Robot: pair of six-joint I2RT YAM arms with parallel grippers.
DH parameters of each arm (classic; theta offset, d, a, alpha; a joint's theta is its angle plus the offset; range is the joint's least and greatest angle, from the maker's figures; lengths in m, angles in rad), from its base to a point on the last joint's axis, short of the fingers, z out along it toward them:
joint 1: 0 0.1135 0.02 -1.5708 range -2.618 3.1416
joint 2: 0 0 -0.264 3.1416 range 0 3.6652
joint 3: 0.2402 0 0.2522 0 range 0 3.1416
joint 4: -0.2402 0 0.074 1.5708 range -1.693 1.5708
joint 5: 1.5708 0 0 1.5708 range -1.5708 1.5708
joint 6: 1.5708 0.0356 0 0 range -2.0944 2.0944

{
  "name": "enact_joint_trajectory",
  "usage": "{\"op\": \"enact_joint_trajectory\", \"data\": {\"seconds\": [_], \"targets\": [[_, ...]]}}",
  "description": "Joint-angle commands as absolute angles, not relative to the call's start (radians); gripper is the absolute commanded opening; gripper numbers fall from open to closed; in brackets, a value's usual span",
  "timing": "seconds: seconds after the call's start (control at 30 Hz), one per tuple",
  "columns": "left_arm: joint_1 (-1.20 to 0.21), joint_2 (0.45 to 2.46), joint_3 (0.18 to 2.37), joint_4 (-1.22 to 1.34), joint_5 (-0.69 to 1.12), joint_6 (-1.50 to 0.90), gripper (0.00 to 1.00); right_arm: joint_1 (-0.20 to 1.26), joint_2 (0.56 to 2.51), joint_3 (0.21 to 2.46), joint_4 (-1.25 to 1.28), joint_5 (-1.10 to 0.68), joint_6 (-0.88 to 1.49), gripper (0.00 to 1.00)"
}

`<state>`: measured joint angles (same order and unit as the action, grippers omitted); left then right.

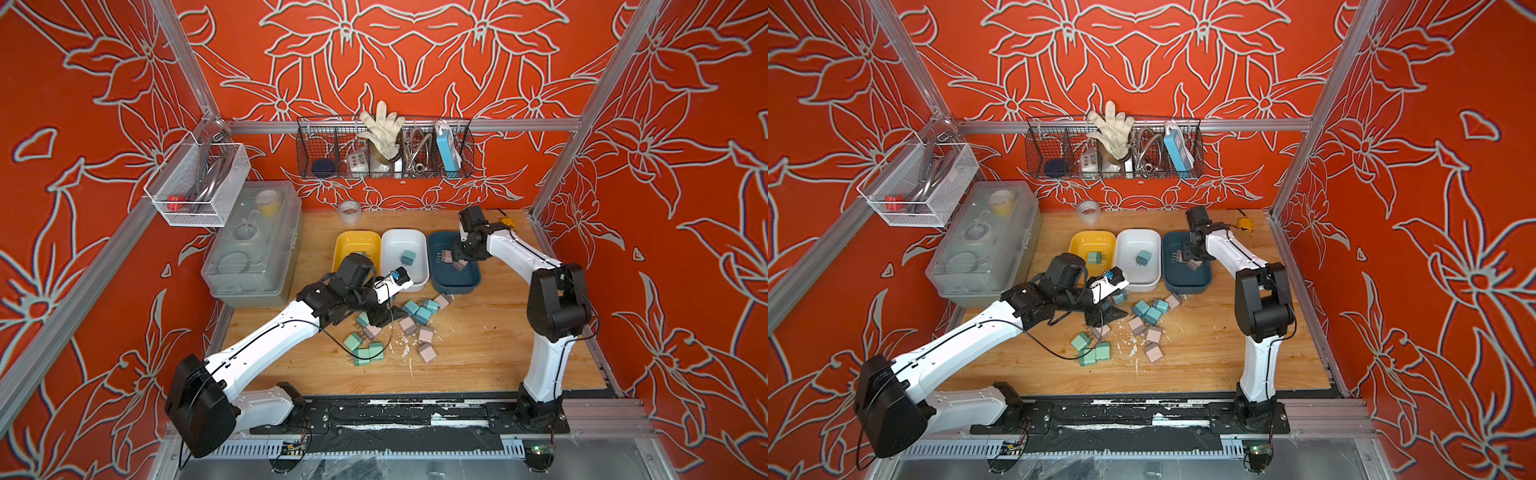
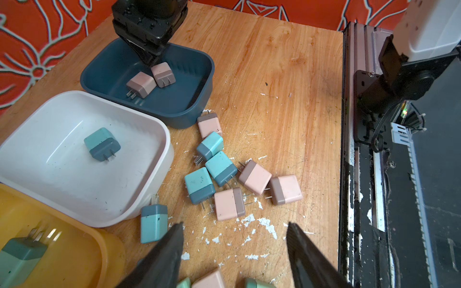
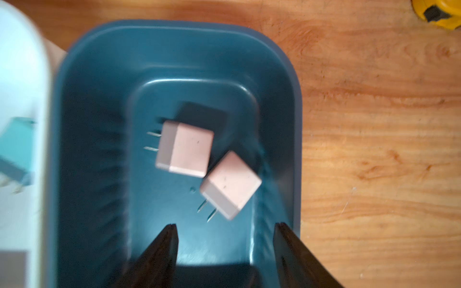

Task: Place the plugs by color into the storage box
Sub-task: Place the plug in the storage box, then pick up the plug from the center of the board.

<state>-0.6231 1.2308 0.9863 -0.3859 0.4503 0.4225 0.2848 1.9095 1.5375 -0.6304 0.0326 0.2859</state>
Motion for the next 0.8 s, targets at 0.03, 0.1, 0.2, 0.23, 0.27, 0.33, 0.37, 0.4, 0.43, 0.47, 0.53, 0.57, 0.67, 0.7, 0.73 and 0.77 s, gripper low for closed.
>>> {"op": "enact_joint_trajectory", "data": {"seconds": [0.03, 0.1, 0.2, 0.23, 0.27, 0.33, 0.37, 0.4, 0.43, 0.47, 0.53, 0.57, 0.67, 0.7, 0.73, 0.77], "targets": [[-0.630, 1.249, 0.990, -0.383, 0.448, 0.409, 0.66, 0.305, 1.778, 1.442, -0.618, -0.095, 0.373, 0.65], [-0.629, 1.257, 0.992, -0.385, 0.438, 0.407, 0.66, 0.321, 1.715, 1.373, -0.605, -0.118, 0.390, 0.65], [-0.629, 1.275, 0.999, -0.389, 0.436, 0.398, 0.66, 0.345, 1.631, 1.285, -0.594, -0.150, 0.422, 0.65], [-0.630, 1.283, 1.002, -0.391, 0.439, 0.396, 0.66, 0.353, 1.607, 1.258, -0.593, -0.163, 0.432, 0.64], [-0.629, 1.290, 1.007, -0.395, 0.446, 0.394, 0.66, 0.366, 1.578, 1.227, -0.592, -0.174, 0.448, 0.64], [-0.629, 1.300, 1.015, -0.400, 0.449, 0.393, 0.66, 0.400, 1.526, 1.161, -0.571, -0.193, 0.472, 0.63], [-0.629, 1.306, 1.018, -0.404, 0.449, 0.394, 0.65, 0.425, 1.493, 1.124, -0.561, -0.197, 0.478, 0.63], [-0.629, 1.311, 1.021, -0.410, 0.443, 0.397, 0.66, 0.452, 1.465, 1.092, -0.551, -0.192, 0.484, 0.63], [-0.629, 1.316, 1.025, -0.416, 0.437, 0.399, 0.66, 0.474, 1.442, 1.067, -0.545, -0.188, 0.484, 0.62], [-0.629, 1.324, 1.030, -0.424, 0.428, 0.399, 0.65, 0.497, 1.420, 1.042, -0.542, -0.175, 0.485, 0.62], [-0.629, 1.341, 1.043, -0.438, 0.409, 0.394, 0.65, 0.529, 1.379, 0.998, -0.531, -0.156, 0.486, 0.62], [-0.629, 1.350, 1.051, -0.445, 0.398, 0.383, 0.64, 0.537, 1.359, 0.975, -0.525, -0.154, 0.486, 0.62], [-0.629, 1.376, 1.074, -0.454, 0.383, 0.342, 0.63, 0.545, 1.305, 0.927, -0.523, -0.136, 0.492, 0.61], [-0.629, 1.385, 1.080, -0.454, 0.381, 0.331, 0.63, 0.544, 1.285, 0.913, -0.522, -0.129, 0.494, 0.61], [-0.630, 1.394, 1.085, -0.455, 0.379, 0.322, 0.63, 0.546, 1.269, 0.901, -0.519, -0.122, 0.494, 0.61], [-0.629, 1.405, 1.091, -0.456, 0.378, 0.310, 0.63, 0.544, 1.251, 0.888, -0.511, -0.119, 0.491, 0.61]]}}
